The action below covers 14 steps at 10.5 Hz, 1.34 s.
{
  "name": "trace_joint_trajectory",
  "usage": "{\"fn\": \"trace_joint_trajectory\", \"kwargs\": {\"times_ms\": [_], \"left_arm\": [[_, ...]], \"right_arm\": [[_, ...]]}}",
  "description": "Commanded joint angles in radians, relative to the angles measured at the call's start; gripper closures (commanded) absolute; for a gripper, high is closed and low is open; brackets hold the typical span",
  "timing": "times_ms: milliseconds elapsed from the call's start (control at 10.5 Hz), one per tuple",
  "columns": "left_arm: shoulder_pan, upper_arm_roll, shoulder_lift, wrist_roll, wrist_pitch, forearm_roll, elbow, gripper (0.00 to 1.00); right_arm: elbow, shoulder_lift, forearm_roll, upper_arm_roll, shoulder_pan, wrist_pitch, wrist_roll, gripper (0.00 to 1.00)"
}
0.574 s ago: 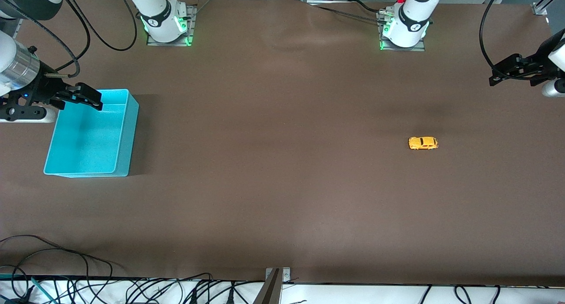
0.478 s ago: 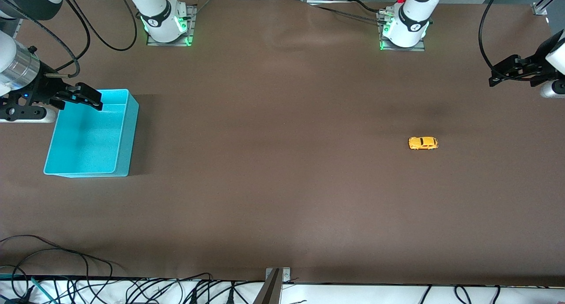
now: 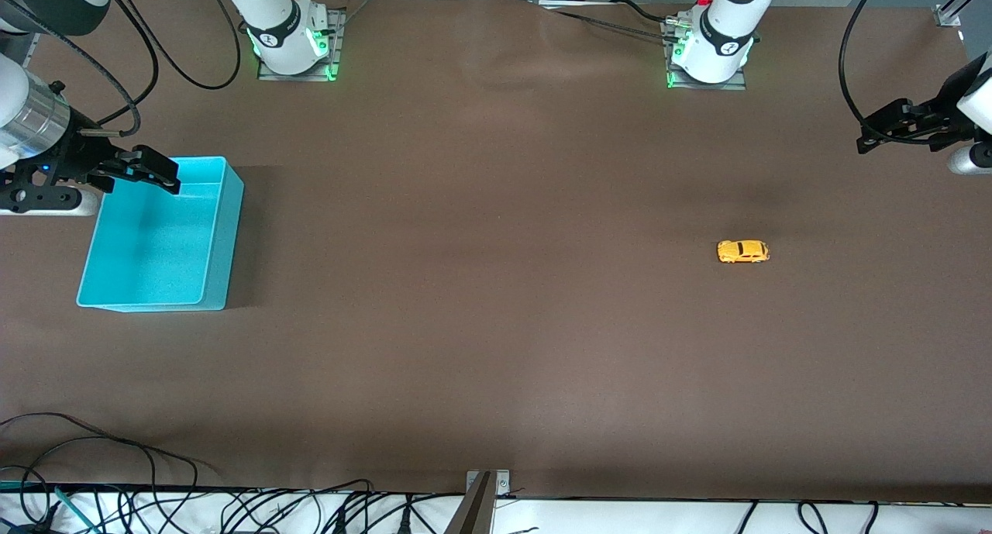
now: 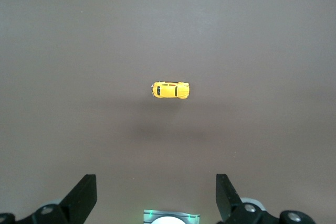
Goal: Wind up and store yellow beetle car
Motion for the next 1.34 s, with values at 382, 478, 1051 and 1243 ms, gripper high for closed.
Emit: {"fn": "trace_joint_trajectory", "kwargs": {"times_ms": [382, 478, 1051, 1243], "left_arm": [[0.005, -0.002, 0.015, -0.031, -0.022, -0.003, 0.032, 0.00], [0.007, -0.002, 0.015, -0.031, -0.022, -0.006, 0.032, 0.00], [0.007, -0.002, 0.015, -0.031, -0.022, -0.006, 0.032, 0.00], [0.007, -0.002, 0.015, -0.031, -0.022, -0.006, 0.032, 0.00]], "right_arm": [[0.014, 0.002, -0.007, 0.002, -0.001, 0.003, -0.011, 0.00], [0.014, 0.002, -0.008, 0.002, -0.001, 0.005, -0.012, 0.00], [0.014, 0.004, -0.007, 0.002, -0.001, 0.006, -0.002, 0.00], [0.014, 0.004, -0.008, 0.002, -0.001, 0.005, 0.000, 0.00]]}}
